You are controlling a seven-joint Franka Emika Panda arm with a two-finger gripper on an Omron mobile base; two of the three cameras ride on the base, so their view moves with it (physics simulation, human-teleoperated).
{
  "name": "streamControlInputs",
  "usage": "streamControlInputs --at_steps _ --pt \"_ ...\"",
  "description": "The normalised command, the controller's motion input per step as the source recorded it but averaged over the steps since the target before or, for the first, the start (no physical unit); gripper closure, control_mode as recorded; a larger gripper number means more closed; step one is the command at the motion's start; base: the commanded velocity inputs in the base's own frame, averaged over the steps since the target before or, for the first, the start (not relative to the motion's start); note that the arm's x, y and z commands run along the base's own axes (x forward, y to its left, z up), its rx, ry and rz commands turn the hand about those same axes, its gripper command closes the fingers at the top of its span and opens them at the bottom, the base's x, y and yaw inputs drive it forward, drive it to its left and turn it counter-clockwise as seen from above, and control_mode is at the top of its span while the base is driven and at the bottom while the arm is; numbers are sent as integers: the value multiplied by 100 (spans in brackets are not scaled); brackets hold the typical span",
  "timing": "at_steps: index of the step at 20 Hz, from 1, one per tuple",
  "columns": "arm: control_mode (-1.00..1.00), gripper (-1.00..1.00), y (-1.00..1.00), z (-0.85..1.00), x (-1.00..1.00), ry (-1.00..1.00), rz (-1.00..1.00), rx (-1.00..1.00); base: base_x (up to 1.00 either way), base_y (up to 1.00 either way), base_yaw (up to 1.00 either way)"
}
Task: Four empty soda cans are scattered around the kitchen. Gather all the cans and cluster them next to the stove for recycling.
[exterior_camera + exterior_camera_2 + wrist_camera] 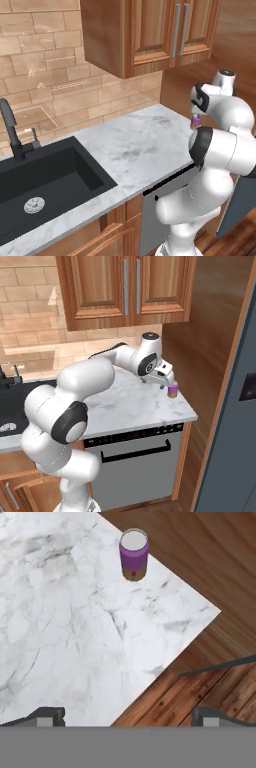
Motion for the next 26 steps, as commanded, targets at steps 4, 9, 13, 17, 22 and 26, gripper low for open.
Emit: streamControlInputs --at_steps 4,9,13,17,22,26 --pt "-100 -100 -17 -7 19 0 0 2 0 0 0" --pt "-100 -100 -2 -18 27 1 0 0 0 0 0" --pt "-100 -100 0 -22 34 3 0 0 0 0 0" --pt "-100 -100 -2 -19 31 2 0 0 0 0 0" --pt "-100 -100 -18 -14 21 0 0 1 0 0 0" --pt "-100 -100 -15 -10 22 0 0 1 0 0 0"
